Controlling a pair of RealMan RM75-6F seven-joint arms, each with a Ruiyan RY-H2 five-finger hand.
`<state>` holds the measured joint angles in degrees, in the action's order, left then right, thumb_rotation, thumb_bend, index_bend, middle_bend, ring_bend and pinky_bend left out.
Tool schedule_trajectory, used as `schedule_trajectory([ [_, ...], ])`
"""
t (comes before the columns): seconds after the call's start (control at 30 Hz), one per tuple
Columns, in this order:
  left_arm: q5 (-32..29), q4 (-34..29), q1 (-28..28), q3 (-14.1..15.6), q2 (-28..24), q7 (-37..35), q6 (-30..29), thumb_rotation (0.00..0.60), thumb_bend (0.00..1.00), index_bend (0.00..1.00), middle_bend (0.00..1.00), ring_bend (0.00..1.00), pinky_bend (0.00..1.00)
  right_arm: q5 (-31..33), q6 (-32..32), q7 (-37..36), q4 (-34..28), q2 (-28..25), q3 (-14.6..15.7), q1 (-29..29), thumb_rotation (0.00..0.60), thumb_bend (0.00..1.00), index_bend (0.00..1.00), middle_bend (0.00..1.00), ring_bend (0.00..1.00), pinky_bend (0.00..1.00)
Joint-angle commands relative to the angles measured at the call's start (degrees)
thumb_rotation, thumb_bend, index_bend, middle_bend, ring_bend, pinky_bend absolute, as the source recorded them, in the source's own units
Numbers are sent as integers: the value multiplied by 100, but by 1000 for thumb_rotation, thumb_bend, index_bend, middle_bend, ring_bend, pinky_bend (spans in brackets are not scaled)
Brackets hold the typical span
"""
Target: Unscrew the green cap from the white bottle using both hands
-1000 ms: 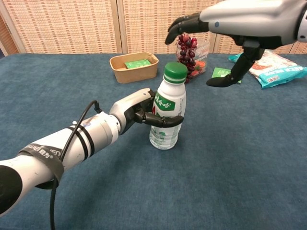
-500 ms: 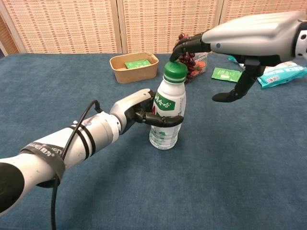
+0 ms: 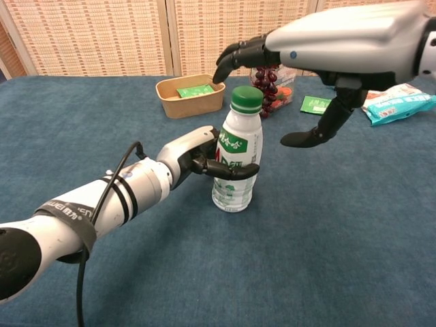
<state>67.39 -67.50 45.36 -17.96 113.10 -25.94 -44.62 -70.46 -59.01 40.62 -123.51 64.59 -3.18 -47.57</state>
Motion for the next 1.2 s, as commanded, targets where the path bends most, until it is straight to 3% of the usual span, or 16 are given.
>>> schedule_trajectory([
  [0.03,-13,-3,-9,2,0,16,-4,600,846,800,934,388,0,-196,-291,40,52,-9,4,174,600,213,119,0,0,0],
  [0.37,86,-163,-50,73,-21,119,-122,600,845,800,934,388,0,1033,-162,571,334,300,-384,-168,600,213,192,0,0,0],
  [0.57,67,-165,-52,79,-19,138,-103,600,845,800,933,387,0,1510,-154,813,316,324,-339,-297,600,213,197,0,0,0],
  [1.2,25,-29,-8,79,42,121,23,600,846,800,934,388,0,1297,-207,741,191,449,-237,-402,600,213,220,0,0,0],
])
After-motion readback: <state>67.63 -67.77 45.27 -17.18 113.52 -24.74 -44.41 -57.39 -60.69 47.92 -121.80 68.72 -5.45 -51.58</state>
